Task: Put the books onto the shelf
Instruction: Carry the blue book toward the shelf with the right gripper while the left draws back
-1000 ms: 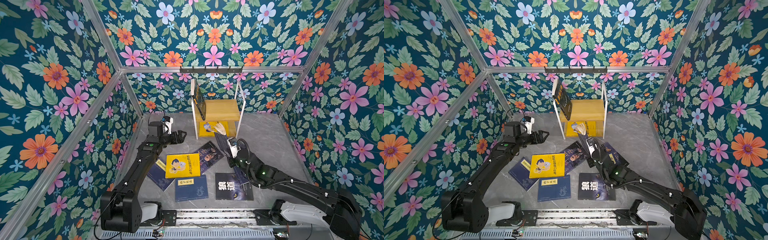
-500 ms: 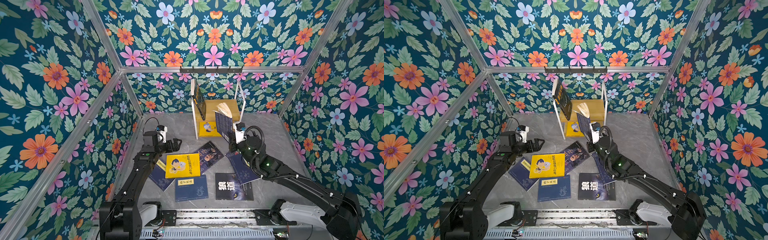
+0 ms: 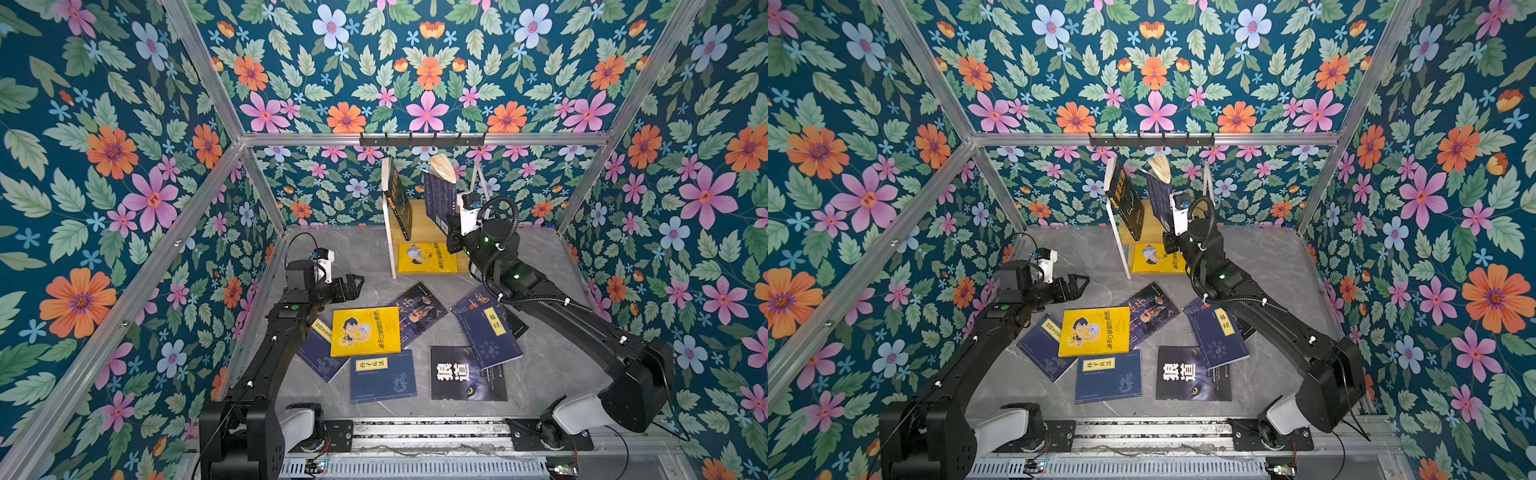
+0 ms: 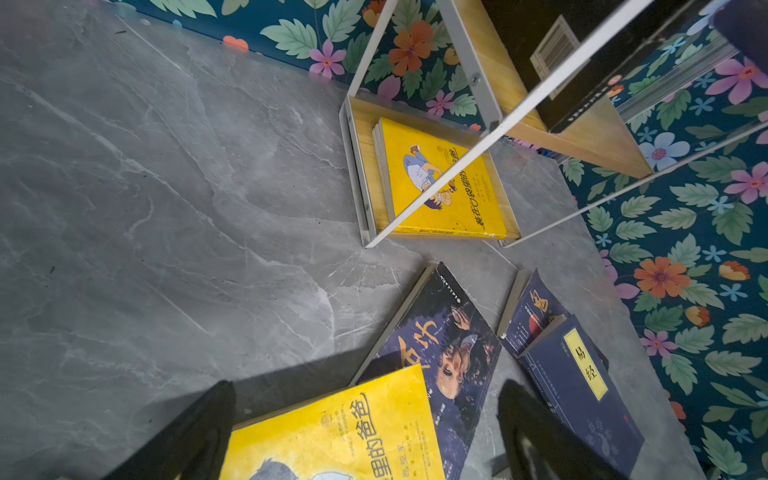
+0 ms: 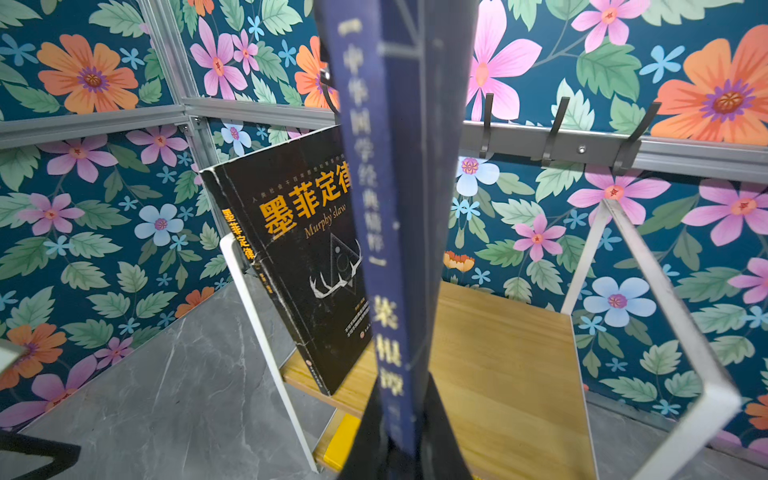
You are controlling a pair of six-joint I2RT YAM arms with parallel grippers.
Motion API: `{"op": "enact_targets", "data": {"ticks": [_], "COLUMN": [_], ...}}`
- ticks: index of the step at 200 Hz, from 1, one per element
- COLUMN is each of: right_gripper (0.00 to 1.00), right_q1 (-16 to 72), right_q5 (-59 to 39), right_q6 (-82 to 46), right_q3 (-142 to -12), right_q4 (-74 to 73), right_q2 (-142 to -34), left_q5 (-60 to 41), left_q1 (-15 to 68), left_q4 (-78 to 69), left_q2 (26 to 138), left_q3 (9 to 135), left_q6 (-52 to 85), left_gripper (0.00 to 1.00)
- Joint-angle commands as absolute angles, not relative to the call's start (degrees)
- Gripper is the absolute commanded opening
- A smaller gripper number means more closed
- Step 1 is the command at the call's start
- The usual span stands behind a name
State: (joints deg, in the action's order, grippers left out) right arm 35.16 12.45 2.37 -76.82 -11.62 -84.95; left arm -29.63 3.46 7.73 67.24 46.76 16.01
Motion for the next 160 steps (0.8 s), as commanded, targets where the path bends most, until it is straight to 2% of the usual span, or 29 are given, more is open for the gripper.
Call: {"op": "enact_targets", "data": {"ticks": [1,97,160], "right_gripper": [0.0,0.0,0.0], "right_q1": [35.2,35.2,35.2], "right_q5": [10.3,9.8,9.7], "right_q6": [4.0,7.2,8.8], "right_q3": [-77.5,-83.2,-94.2], "right_q4": [-14.6,-15.3,-12.8], "right_q2": [-85.5,-90.4,-101.8], "left_q5": [-29.6,-30.5,-30.6], "left_q1": [3.4,2.9,3.0], "left_q4": [8.1,7.2,6.9], "left_q2": [66.8,63.7,63.0], "left_q3": [47.8,46.4,45.8], "left_q6": [15.9,15.7,15.8], "left_gripper": [1.0,1.0,1.0]}}
